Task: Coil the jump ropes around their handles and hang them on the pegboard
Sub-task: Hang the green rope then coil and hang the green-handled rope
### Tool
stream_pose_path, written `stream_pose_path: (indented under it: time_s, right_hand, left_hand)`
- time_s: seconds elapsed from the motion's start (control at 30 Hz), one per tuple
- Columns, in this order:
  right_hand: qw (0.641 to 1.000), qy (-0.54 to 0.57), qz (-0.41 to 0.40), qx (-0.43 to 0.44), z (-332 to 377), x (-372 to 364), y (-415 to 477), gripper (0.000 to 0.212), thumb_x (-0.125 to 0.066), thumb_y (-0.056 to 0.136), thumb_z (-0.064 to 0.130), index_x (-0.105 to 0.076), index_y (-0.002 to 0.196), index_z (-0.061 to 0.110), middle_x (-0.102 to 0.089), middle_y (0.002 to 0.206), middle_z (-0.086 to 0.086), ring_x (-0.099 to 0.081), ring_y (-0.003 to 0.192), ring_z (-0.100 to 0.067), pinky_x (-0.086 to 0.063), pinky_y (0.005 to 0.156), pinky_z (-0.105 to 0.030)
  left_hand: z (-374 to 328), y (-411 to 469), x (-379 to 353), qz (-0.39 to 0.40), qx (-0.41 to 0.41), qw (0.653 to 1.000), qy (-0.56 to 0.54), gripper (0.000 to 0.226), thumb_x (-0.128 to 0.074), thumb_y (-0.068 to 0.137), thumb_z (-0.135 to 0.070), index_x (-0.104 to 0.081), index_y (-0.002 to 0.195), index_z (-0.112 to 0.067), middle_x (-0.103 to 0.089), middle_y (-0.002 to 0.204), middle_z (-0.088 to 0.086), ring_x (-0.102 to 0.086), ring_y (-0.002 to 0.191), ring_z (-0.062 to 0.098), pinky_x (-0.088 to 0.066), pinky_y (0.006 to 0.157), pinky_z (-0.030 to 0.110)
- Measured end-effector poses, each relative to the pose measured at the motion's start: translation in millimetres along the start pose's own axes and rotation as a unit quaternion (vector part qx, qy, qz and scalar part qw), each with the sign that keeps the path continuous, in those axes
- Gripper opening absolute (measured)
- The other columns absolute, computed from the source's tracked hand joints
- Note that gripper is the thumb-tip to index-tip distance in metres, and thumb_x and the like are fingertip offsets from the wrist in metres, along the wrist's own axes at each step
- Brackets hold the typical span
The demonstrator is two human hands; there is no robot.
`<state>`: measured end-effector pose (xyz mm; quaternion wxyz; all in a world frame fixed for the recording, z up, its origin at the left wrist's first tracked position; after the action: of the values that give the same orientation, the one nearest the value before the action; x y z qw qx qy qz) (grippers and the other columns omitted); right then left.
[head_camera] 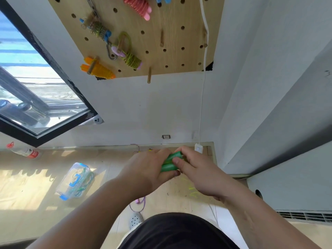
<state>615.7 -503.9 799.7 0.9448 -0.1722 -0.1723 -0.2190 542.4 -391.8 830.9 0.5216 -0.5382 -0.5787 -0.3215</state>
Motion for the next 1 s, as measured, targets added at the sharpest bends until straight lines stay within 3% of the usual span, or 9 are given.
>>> stream_pose_path:
  time_s: [0.1,0.23,0.43,0.57,0.7,0.8,0.9,1.0]
  right_hand:
    - [0.998,0.058,-0.017,0.017,1,6,0,0.023,-0.043,0.099,0.055,-0.059,0.101,0.038,-0.062,0.077,0.01,-0.055,0.069,-0.015,-0.049,0.072,-0.05]
    - [0.995,0.091,-0.031,0.028,5,15,-1,0.019,-0.046,0.106,0.038,-0.065,0.103,0.034,-0.058,0.069,0.018,-0.049,0.066,-0.003,-0.041,0.069,-0.036]
    - [0.992,0.113,-0.046,0.023,2,21,-6,0.032,-0.043,0.107,0.035,-0.055,0.137,0.038,-0.06,0.071,0.013,-0.053,0.064,0.005,-0.038,0.068,-0.021]
    - [0.993,0.091,-0.076,0.03,-1,20,-5,0.033,-0.046,0.106,0.037,-0.053,0.138,0.043,-0.062,0.076,0.011,-0.056,0.072,0.001,-0.043,0.072,-0.026]
    - [0.992,0.093,-0.074,0.031,1,23,-7,0.034,-0.047,0.106,0.034,-0.055,0.138,0.039,-0.062,0.075,0.01,-0.055,0.072,0.002,-0.045,0.074,-0.028]
    - [0.995,0.044,-0.08,0.024,2,30,-8,0.038,-0.048,0.105,0.038,-0.051,0.142,0.039,-0.063,0.084,0.02,-0.059,0.083,0.006,-0.046,0.083,-0.022]
    - [0.993,-0.056,-0.099,0.026,2,41,-10,0.032,-0.052,0.101,0.043,-0.061,0.131,0.038,-0.058,0.071,0.027,-0.056,0.072,0.004,-0.043,0.07,-0.022]
    - [0.988,-0.108,-0.105,0.045,3,45,-13,0.015,-0.057,0.1,0.039,-0.068,0.091,0.036,-0.057,0.068,0.029,-0.052,0.065,-0.002,-0.039,0.062,-0.027]
  left_hand:
    - [0,-3,-1,-0.025,0.031,0.993,-0.107,0.046,-0.06,0.088,-0.064,-0.047,0.121,-0.035,-0.065,0.092,-0.011,-0.062,0.082,0.014,-0.051,0.077,0.036]
    - [4,-3,-7,-0.05,0.072,0.97,-0.228,0.048,-0.06,0.073,-0.072,-0.034,0.097,-0.04,-0.065,0.075,-0.007,-0.063,0.067,0.015,-0.054,0.067,0.041]
    - [-1,-3,3,-0.047,0.05,0.976,-0.205,0.029,-0.064,0.089,-0.057,-0.049,0.102,-0.035,-0.062,0.081,-0.013,-0.058,0.074,0.002,-0.041,0.062,0.023]
    - [-8,-2,1,-0.026,0.026,0.98,-0.194,0.026,-0.058,0.095,-0.053,-0.047,0.11,-0.035,-0.063,0.087,-0.012,-0.057,0.074,0.005,-0.048,0.066,0.033]
    - [-10,-2,-1,-0.013,0.015,0.981,-0.194,0.025,-0.055,0.098,-0.05,-0.045,0.107,-0.029,-0.062,0.081,-0.008,-0.056,0.07,0.009,-0.049,0.066,0.038]
    - [-8,1,-3,-0.005,0.027,0.981,-0.19,0.026,-0.056,0.098,-0.051,-0.044,0.103,-0.029,-0.06,0.077,-0.006,-0.053,0.067,0.01,-0.046,0.065,0.038]
    - [2,3,-6,0.0,0.065,0.981,-0.182,0.027,-0.057,0.098,-0.051,-0.044,0.103,-0.028,-0.059,0.074,-0.005,-0.053,0.062,0.01,-0.041,0.057,0.032]
    - [6,5,-8,0.011,0.078,0.979,-0.188,0.027,-0.057,0.097,-0.052,-0.044,0.103,-0.03,-0.059,0.076,-0.004,-0.053,0.062,0.01,-0.04,0.056,0.027]
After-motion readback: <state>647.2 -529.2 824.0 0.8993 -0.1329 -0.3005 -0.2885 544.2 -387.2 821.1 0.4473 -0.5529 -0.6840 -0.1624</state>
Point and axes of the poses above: each hand's wrist, its own y-axis towards the middle knuckle, its own x-axis out of the back of the hand, z = x × y, the point moved 7 cm from there along y, towards the middle knuckle
